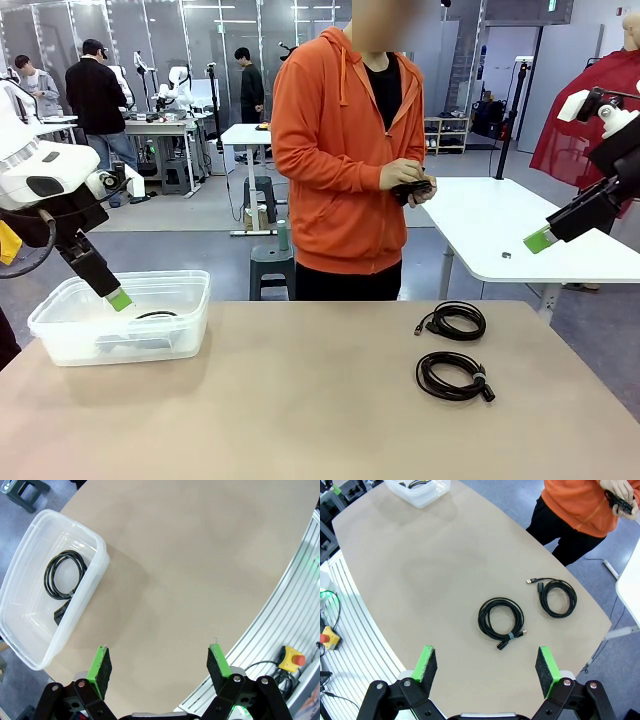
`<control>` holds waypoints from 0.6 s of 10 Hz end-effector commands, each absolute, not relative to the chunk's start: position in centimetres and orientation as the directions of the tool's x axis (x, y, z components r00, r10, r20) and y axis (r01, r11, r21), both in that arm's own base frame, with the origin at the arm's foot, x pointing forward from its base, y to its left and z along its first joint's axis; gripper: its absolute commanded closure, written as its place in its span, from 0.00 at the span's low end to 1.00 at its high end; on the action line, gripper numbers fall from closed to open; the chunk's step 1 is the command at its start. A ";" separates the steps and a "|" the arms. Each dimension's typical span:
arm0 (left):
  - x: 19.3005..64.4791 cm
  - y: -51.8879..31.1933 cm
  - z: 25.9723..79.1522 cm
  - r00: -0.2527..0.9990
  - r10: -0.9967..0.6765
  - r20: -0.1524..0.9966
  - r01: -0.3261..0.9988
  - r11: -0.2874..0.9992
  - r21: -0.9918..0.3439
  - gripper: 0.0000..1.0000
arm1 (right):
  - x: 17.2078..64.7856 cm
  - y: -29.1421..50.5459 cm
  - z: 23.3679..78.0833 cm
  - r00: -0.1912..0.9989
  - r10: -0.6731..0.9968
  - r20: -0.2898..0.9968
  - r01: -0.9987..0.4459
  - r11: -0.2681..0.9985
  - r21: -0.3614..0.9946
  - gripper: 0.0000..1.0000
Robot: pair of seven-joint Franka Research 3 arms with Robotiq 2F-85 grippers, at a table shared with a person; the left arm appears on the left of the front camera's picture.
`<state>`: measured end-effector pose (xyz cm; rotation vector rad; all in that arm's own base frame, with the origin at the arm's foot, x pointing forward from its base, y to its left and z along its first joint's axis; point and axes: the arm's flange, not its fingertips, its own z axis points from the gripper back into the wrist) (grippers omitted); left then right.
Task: Organize and store the cables.
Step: Place the Power Cable into the Organizing box.
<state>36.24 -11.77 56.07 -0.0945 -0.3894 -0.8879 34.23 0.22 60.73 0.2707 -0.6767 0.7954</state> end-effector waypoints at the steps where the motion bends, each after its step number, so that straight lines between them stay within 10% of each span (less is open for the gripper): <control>1: 36.0 -11.8 56.5 0.582 -0.733 0.353 0.764 0.642 0.072 0.04 | 34.2 0.2 60.7 0.502 0.570 0.651 -0.737 0.676 -0.023 0.00; 6: 36.0 -11.8 56.5 0.582 -0.733 0.353 0.764 0.642 0.072 0.04 | 34.2 0.2 60.7 0.502 0.570 0.651 -0.737 0.676 -0.023 0.00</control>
